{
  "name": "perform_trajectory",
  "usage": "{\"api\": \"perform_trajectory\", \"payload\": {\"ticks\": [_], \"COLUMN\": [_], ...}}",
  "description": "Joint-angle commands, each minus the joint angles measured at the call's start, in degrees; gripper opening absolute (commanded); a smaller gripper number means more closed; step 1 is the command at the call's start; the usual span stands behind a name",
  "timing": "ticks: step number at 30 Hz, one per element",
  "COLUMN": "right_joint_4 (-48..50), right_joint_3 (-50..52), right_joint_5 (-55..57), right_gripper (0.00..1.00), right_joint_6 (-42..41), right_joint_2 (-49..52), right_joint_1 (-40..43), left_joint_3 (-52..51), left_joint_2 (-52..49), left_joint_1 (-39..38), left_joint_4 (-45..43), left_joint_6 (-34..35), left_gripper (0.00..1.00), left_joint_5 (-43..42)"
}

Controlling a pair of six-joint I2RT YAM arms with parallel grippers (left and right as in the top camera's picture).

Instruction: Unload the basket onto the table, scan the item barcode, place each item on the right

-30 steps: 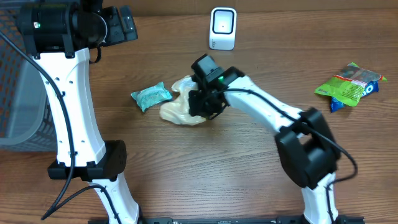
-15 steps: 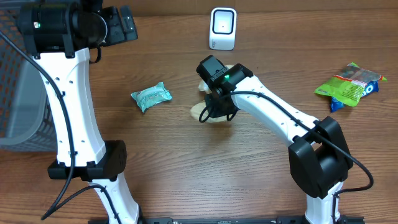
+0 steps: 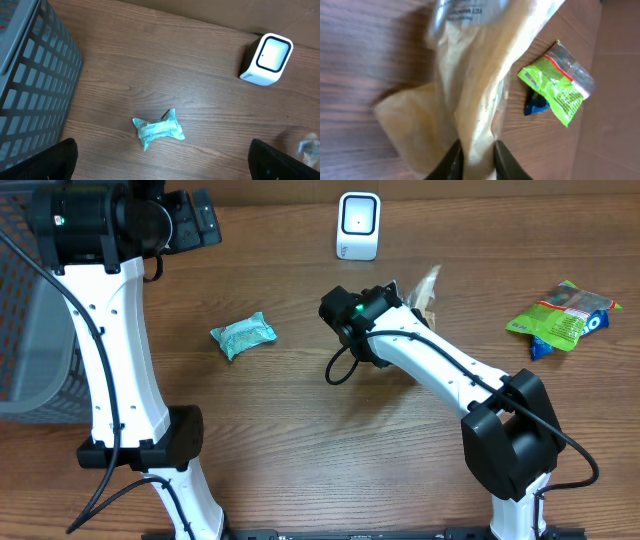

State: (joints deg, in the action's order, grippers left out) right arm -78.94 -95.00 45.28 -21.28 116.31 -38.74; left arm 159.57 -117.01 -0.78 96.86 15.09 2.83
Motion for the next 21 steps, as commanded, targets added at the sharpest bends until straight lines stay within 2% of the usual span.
{"api": "perform_trajectory", "payload": {"ticks": [1,3,5,7,8,11,13,17,21], "right_joint_4": [0.4,0.8,1.7,2.4,2.8,4.9,6.7,9.1,8.2], "right_joint_3": [0.0,0.0,-0.2,-0.9,-1.3,-1.8,-1.8,-2.1,-5.1], "right_joint_5": [-3.1,-6.0,-10.3,-15.0,-17.6,-24.4,-27.6,-29.1,-29.1], "right_gripper": [0.09,0.06,0.07,0.15,0.27,0.42,0.43,0.53,0.58], "right_joint_6": [-0.8,-0.9,-0.8,-0.7,0.7,6.5,8.8,9.6,5.9], "right_joint_2": [-1.1,-1.1,-1.1,-1.1,-1.1,-1.1,-1.1,-1.1,-1.2], "right_joint_1": [-0.9,-1.5,-2.0,-2.4,-2.6,-3.7,-4.8,-6.6,-6.0], "left_joint_3": [-0.1,-0.1,-0.1,-0.1,-0.1,-0.1,-0.1,-0.1,-0.1], "left_joint_2": [1.0,1.0,1.0,1.0,1.0,1.0,1.0,1.0,1.0], "left_joint_1": [-0.7,-0.7,-0.7,-0.7,-0.7,-0.8,-0.7,-0.7,-0.7], "left_joint_4": [-0.1,-0.1,-0.1,-0.1,-0.1,-0.1,-0.1,-0.1,-0.1], "left_joint_6": [0.3,0.3,0.3,0.3,0.3,0.3,0.3,0.3,0.4], "left_gripper": [1.0,1.0,1.0,0.99,1.0,1.0,1.0,1.0,1.0], "left_joint_5": [0.2,0.2,0.2,0.2,0.2,0.2,0.2,0.2,0.2]}}
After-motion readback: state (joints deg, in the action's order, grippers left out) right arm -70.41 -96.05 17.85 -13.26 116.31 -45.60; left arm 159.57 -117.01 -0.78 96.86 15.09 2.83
